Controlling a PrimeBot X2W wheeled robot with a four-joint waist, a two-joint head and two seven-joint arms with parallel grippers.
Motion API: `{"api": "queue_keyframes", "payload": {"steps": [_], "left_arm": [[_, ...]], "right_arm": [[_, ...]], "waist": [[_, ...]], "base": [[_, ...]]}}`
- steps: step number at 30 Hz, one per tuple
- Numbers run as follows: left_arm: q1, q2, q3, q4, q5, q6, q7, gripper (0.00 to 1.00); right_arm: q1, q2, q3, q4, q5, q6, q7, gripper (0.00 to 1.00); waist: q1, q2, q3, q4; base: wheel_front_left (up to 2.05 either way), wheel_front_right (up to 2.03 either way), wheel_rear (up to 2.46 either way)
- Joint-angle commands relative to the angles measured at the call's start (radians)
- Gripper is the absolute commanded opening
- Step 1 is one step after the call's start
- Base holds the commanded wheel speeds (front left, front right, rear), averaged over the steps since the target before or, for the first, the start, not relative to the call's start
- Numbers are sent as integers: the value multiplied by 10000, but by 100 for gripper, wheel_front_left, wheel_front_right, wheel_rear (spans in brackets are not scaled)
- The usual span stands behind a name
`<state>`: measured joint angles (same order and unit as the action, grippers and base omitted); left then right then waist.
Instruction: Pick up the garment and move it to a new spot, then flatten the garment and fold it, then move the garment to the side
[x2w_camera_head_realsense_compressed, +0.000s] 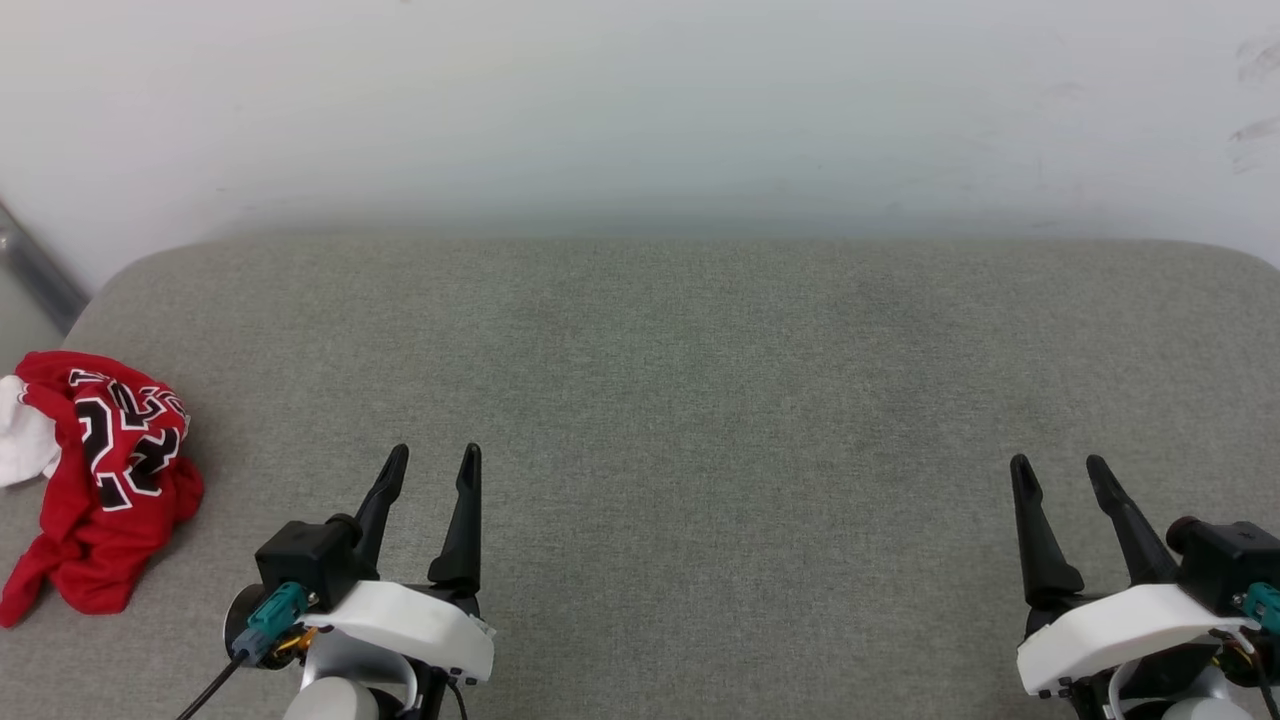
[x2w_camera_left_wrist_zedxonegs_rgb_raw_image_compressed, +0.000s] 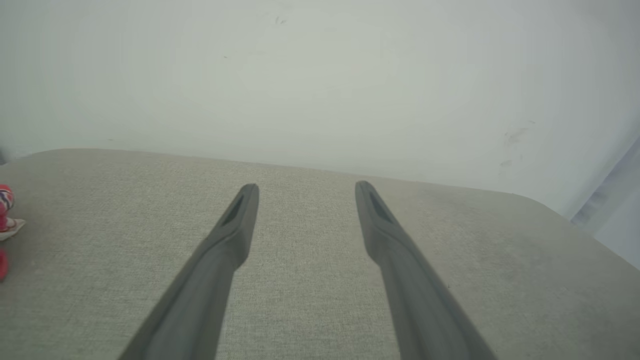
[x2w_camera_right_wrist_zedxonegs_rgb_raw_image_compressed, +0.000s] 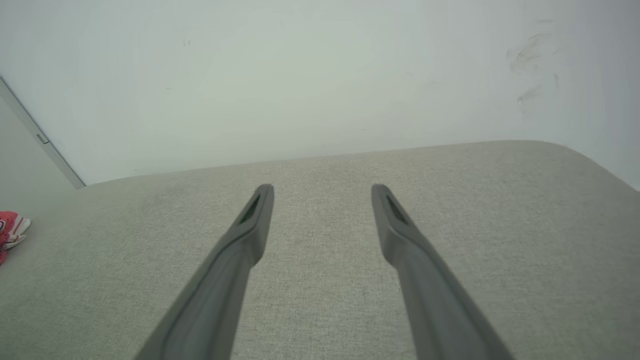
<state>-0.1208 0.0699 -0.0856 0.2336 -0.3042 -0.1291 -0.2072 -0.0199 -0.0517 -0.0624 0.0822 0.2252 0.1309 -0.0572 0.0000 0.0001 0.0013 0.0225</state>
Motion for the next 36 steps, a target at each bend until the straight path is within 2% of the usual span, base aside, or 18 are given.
{"api": "queue_keyframes", "payload": {"steps": [1, 28, 36], "left_arm": [[-141, 11, 10, -7, 241, -12, -100, 100], [-251, -127, 67, 318, 2160, 67, -606, 100], [-148, -170, 106, 449, 1866, 63, -585, 100]], "right_arm": [[55, 18, -25, -105, -193, -2, -71, 100], [-135, 24, -46, 74, -1796, -3, -442, 100], [-157, 24, -68, 236, -1569, -5, -536, 100]], "waist": [[0, -1, 2, -7], [0, -1, 136, -60], [0, -1, 120, -46]], "base": [[0, 0, 0], [0, 0, 0], [0, 0, 0]]}}
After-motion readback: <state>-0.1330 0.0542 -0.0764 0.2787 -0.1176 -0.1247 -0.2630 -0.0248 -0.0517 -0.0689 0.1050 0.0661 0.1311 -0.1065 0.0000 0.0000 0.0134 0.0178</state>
